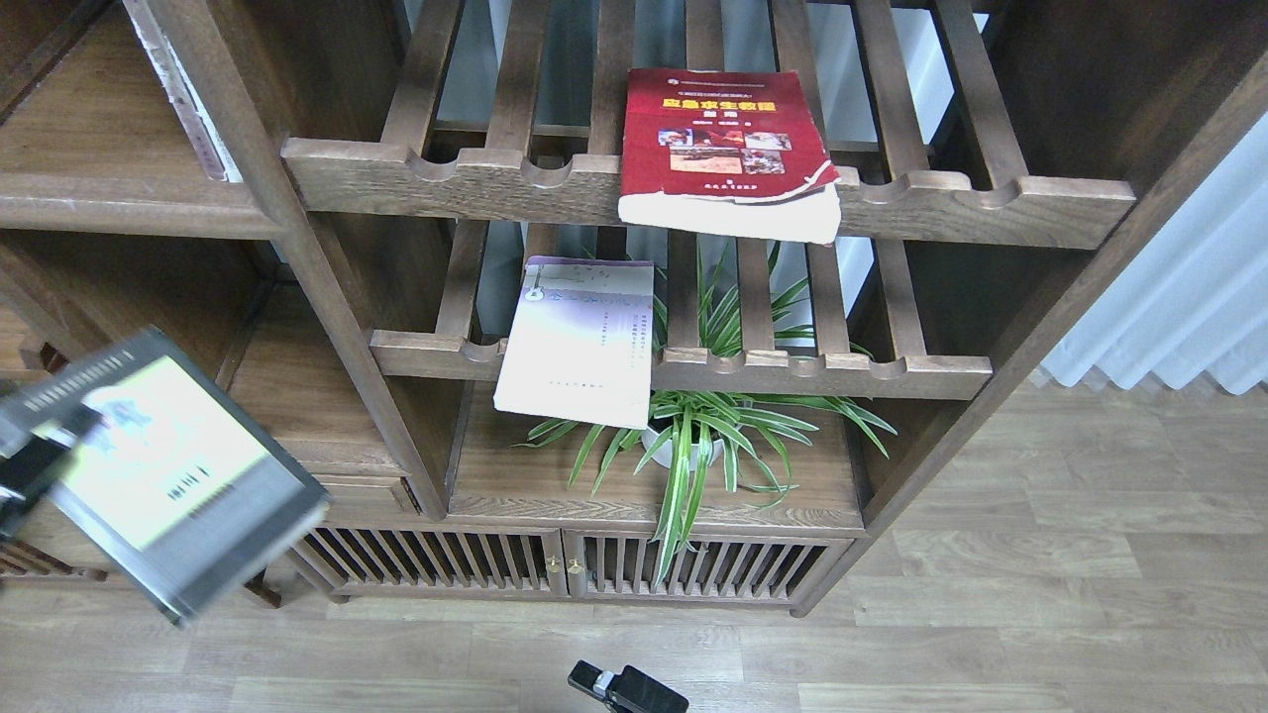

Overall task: Organize books on shelf
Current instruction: 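Carry the green book with the left gripper onto the side shelf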

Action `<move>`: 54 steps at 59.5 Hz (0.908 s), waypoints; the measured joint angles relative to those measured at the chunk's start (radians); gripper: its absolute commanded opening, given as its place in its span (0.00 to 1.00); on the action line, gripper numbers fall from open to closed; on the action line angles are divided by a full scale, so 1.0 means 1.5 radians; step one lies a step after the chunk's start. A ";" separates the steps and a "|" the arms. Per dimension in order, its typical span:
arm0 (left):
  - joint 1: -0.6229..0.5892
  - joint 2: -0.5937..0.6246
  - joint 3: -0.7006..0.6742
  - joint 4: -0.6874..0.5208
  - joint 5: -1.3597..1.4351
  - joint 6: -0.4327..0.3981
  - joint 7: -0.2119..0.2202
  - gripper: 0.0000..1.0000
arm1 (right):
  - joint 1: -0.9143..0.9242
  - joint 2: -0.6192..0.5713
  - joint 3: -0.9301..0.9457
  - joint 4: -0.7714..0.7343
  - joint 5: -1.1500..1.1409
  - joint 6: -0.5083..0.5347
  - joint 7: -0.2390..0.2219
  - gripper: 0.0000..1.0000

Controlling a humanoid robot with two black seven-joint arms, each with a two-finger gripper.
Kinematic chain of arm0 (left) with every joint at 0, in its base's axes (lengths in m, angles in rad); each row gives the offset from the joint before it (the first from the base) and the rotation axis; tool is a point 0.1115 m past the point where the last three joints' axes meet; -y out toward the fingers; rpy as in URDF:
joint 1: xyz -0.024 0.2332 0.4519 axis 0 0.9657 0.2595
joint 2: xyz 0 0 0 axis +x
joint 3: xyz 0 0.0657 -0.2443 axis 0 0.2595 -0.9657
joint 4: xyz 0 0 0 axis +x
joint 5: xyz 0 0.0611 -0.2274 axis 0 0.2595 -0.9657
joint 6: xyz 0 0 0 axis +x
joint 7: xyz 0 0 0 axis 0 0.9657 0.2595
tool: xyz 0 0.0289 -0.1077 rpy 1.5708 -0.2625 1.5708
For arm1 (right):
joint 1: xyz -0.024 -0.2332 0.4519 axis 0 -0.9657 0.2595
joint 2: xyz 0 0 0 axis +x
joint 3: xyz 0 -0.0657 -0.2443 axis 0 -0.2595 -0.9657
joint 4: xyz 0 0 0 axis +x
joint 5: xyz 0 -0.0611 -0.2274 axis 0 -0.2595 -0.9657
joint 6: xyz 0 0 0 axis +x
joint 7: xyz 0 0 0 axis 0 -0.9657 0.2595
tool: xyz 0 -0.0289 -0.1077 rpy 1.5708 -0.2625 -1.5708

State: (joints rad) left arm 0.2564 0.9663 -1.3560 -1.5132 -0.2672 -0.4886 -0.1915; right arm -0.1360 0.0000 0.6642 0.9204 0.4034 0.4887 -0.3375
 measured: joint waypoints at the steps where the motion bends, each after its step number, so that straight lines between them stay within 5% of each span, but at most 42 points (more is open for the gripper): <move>1: 0.000 0.007 -0.018 -0.001 0.000 0.000 0.001 0.06 | 0.000 0.000 0.000 0.000 0.000 0.000 0.000 1.00; 18: -0.014 0.107 -0.211 0.012 0.007 0.000 0.035 0.06 | -0.003 0.000 0.000 -0.001 0.000 0.000 0.000 1.00; 36: -0.264 0.022 -0.235 0.090 0.180 0.000 0.208 0.06 | -0.006 0.000 0.000 -0.003 0.000 0.000 0.003 1.00; 54: -0.450 -0.107 -0.255 0.135 0.436 0.000 0.224 0.07 | -0.008 0.000 -0.001 -0.003 0.000 0.000 0.018 1.00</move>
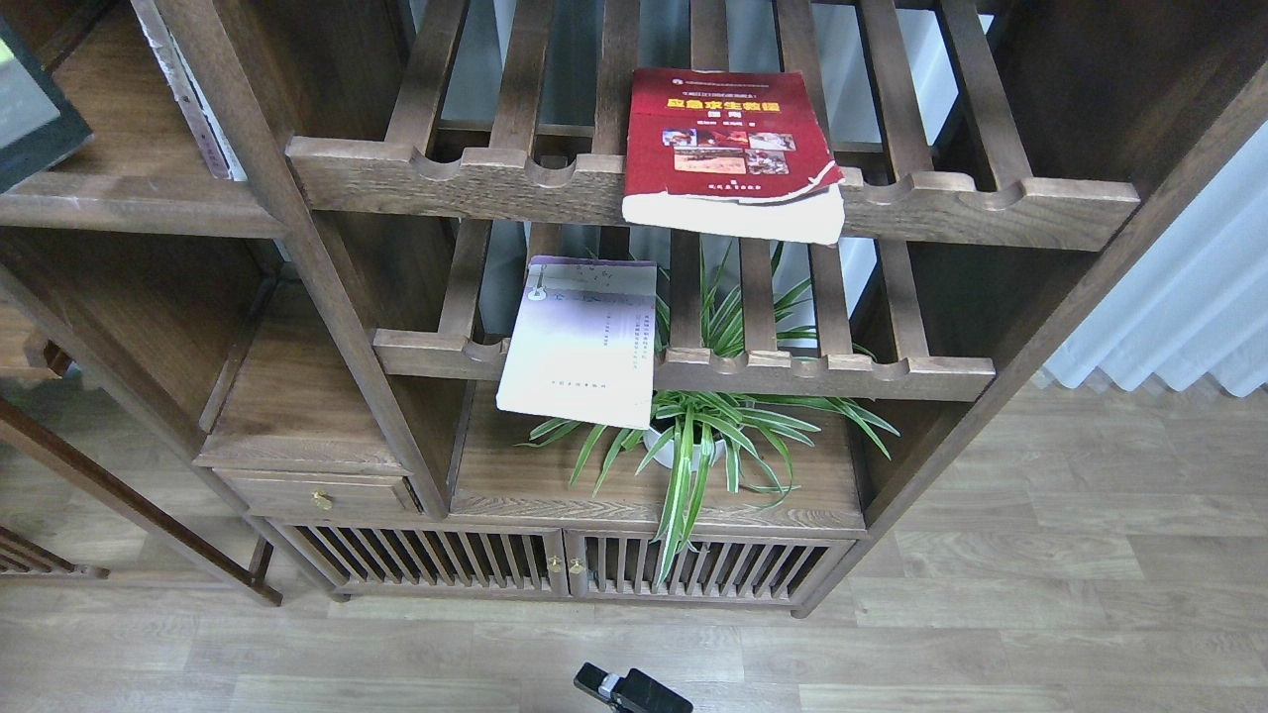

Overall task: Organize books on shelf
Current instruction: 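Carry the green book with the left gripper onto the side shelf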

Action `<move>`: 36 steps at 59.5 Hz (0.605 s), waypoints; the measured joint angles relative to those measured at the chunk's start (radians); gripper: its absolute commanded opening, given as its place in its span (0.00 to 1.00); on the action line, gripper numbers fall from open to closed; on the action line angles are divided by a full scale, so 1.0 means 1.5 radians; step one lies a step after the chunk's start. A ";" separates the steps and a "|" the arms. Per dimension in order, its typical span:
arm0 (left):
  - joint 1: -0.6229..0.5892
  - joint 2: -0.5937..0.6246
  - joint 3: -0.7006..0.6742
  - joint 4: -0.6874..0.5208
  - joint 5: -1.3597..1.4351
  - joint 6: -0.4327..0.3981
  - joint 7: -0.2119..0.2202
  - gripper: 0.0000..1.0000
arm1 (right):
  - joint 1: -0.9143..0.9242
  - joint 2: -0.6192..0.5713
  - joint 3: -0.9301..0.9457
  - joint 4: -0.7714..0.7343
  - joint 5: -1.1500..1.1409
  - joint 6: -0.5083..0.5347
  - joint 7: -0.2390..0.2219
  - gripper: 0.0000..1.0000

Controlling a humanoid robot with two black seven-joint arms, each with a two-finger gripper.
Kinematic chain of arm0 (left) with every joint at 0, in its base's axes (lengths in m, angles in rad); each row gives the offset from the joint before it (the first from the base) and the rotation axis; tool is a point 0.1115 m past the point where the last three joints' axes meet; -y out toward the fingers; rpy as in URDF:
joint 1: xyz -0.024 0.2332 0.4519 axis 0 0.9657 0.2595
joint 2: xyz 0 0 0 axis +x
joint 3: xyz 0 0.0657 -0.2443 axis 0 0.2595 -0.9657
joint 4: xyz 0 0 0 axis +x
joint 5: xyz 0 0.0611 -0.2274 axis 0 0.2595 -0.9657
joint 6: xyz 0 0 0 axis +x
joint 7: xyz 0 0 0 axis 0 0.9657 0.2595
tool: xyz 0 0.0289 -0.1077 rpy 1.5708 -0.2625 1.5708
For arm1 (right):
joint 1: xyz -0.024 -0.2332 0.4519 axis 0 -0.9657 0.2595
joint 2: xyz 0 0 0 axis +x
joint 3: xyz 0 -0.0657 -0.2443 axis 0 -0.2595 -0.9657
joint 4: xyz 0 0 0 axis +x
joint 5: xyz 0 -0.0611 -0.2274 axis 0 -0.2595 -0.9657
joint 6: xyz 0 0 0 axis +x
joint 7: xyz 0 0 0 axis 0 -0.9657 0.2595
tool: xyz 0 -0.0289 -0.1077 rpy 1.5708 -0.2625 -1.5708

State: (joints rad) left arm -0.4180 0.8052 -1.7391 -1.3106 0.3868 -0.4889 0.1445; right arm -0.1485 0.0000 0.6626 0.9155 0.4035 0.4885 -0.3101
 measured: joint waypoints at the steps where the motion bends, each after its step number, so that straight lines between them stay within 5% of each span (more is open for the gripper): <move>1: -0.011 -0.005 0.000 0.001 0.014 0.000 0.000 0.07 | 0.000 0.000 0.000 0.000 0.000 0.000 0.000 1.00; 20: -0.242 -0.093 0.073 0.124 0.232 0.000 -0.001 0.07 | -0.001 0.000 -0.001 0.000 0.001 0.000 0.001 1.00; 36: -0.344 -0.142 0.154 0.207 0.254 0.000 -0.002 0.07 | -0.001 0.000 -0.001 0.000 0.001 0.000 0.001 1.00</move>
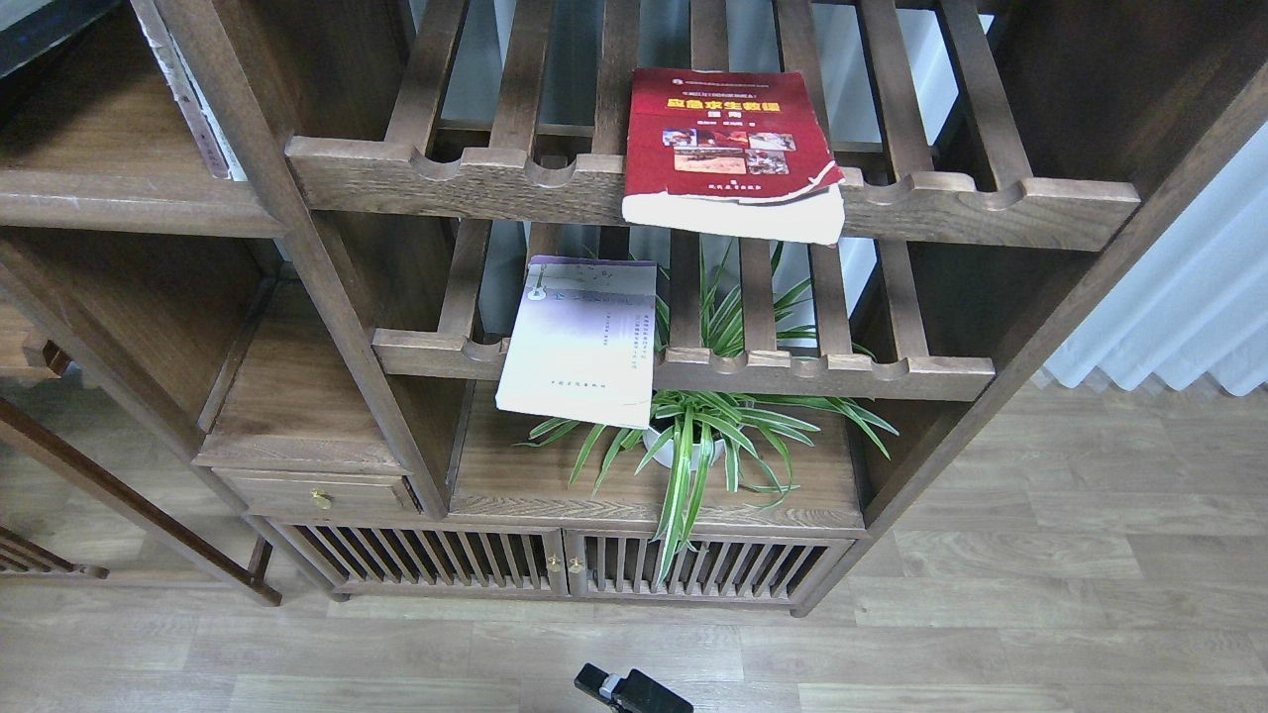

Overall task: Organize books on shelf
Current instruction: 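Carry the green book with the left gripper onto the side shelf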

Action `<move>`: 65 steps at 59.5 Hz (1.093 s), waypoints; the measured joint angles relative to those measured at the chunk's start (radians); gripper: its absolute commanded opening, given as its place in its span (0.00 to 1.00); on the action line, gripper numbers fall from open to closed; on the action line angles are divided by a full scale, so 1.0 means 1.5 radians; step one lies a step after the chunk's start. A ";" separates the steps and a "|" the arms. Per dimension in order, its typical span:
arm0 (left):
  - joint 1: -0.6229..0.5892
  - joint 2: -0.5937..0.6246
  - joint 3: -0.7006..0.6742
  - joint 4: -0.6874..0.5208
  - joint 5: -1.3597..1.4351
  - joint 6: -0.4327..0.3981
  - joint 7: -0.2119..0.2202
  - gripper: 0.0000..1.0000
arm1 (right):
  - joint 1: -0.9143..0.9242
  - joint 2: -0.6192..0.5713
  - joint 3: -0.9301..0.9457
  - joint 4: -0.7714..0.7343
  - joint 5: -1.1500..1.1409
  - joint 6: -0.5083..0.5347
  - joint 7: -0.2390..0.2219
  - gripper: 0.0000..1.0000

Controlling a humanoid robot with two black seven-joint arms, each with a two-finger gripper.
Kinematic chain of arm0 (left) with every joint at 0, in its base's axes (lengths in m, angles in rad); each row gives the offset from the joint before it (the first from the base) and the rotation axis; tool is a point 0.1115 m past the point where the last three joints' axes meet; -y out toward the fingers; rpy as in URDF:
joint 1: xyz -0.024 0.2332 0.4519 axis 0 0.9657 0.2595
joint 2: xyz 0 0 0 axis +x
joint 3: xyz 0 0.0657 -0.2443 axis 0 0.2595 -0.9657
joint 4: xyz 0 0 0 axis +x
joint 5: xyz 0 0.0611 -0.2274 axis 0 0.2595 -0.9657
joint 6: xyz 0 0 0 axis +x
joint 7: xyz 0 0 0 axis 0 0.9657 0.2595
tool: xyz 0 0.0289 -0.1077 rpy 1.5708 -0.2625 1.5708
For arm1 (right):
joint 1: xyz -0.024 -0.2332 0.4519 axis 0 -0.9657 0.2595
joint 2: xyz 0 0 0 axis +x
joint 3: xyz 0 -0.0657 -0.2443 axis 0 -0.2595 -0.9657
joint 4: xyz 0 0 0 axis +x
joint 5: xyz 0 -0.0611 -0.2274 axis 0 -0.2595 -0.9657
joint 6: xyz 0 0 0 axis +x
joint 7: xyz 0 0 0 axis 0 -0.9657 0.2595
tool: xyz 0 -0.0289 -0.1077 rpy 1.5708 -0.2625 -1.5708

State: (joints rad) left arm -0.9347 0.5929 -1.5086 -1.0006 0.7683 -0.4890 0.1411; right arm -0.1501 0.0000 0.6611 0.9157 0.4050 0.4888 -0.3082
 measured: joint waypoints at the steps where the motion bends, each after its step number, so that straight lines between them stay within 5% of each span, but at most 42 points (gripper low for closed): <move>1: -0.005 -0.004 0.004 0.002 0.000 0.000 0.000 0.07 | 0.000 0.000 0.000 0.000 0.000 0.000 0.000 1.00; 21: -0.016 -0.055 0.041 0.008 0.001 0.000 -0.007 0.11 | 0.001 0.000 0.001 0.001 0.001 0.000 0.000 1.00; 44: 0.010 -0.068 0.035 0.028 -0.017 0.000 -0.053 0.30 | 0.001 0.000 0.001 0.002 0.001 0.000 0.010 1.00; 65: 0.056 -0.069 0.033 0.016 -0.051 0.000 -0.083 0.33 | 0.002 0.000 0.001 0.003 0.002 0.000 0.014 1.00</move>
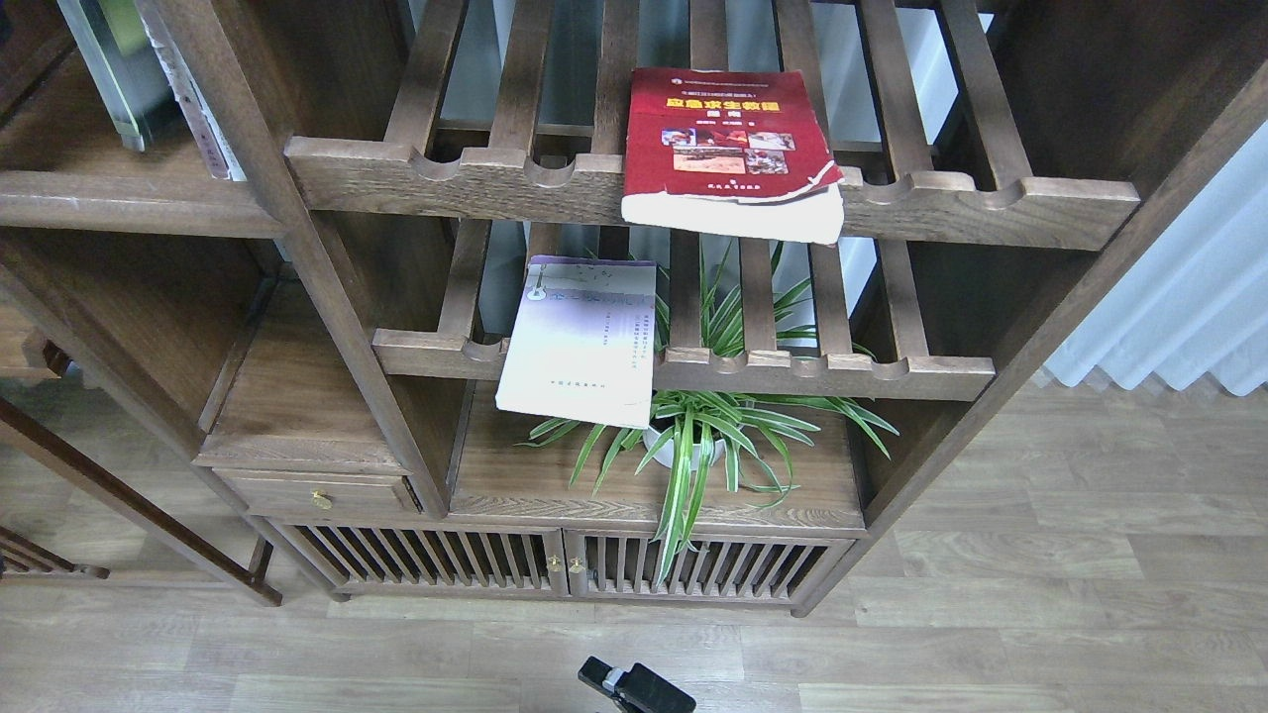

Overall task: Organize books on shelf
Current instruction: 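Carry the green book with the left gripper onto the side shelf, then reach the right gripper up to the white book on the lower shelf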

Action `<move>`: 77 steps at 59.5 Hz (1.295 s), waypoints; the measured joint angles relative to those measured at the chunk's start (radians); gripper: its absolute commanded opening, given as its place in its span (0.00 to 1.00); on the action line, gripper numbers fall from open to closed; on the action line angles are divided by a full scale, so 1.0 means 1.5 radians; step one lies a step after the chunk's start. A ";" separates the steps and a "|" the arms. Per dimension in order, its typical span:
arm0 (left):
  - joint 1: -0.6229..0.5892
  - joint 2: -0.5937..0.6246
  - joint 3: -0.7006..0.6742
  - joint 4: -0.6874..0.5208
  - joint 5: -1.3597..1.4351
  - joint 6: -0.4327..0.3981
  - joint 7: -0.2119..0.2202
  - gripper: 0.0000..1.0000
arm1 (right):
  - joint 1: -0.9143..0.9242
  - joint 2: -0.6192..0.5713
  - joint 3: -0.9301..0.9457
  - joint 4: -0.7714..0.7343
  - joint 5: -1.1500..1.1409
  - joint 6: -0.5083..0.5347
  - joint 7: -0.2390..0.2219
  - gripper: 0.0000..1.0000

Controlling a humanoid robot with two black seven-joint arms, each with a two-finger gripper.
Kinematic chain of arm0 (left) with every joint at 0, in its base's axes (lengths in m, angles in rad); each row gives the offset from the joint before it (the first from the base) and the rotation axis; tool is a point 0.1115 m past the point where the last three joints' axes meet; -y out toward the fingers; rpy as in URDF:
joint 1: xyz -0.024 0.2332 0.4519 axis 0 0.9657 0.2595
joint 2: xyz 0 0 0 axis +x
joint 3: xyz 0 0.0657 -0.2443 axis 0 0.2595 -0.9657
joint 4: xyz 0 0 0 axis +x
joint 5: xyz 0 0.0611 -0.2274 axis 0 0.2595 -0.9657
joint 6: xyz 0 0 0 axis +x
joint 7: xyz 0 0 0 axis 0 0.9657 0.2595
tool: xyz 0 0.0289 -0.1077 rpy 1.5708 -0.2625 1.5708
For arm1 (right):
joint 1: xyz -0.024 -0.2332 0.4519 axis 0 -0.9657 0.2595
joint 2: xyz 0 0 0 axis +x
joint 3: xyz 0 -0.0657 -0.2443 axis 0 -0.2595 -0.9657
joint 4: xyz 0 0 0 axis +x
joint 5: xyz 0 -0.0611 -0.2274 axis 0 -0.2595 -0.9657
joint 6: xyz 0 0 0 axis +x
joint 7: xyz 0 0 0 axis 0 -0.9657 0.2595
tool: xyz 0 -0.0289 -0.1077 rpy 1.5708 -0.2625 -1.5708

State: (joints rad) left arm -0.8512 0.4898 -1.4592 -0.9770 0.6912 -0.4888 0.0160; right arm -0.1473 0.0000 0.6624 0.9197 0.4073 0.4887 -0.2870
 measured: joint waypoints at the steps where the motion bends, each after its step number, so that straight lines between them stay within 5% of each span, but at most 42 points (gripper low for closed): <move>1: 0.001 0.001 -0.001 -0.001 -0.003 0.000 0.000 0.33 | 0.000 0.000 0.000 0.000 0.000 0.000 0.000 1.00; 31: 0.062 0.005 -0.132 -0.083 -0.080 0.000 0.000 0.51 | 0.005 0.000 0.000 0.000 -0.001 0.000 0.013 1.00; 53: 0.327 0.012 -0.253 -0.268 -0.190 0.000 0.011 0.57 | 0.011 0.000 0.002 -0.003 0.001 0.000 0.057 1.00; 60: 0.408 0.010 -0.273 -0.302 -0.224 0.000 0.011 0.68 | 0.013 0.000 0.003 -0.004 0.002 0.000 0.074 1.00; 61: 0.441 0.007 -0.282 -0.306 -0.236 0.000 0.010 0.78 | 0.013 0.000 0.007 -0.004 0.002 0.000 0.077 1.00; 69: 0.482 0.002 -0.293 -0.303 -0.251 0.000 0.009 0.98 | 0.016 0.000 0.023 -0.004 0.002 0.000 0.078 1.00; 77: 0.507 -0.013 -0.292 -0.299 -0.256 0.000 0.009 0.99 | 0.025 0.000 0.032 -0.007 0.001 0.000 0.080 1.00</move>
State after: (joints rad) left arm -0.0907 0.4701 -1.8979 -1.4261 0.3074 -0.4886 0.0291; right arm -0.1103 0.0000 0.7106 0.9097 0.4087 0.4887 -0.1675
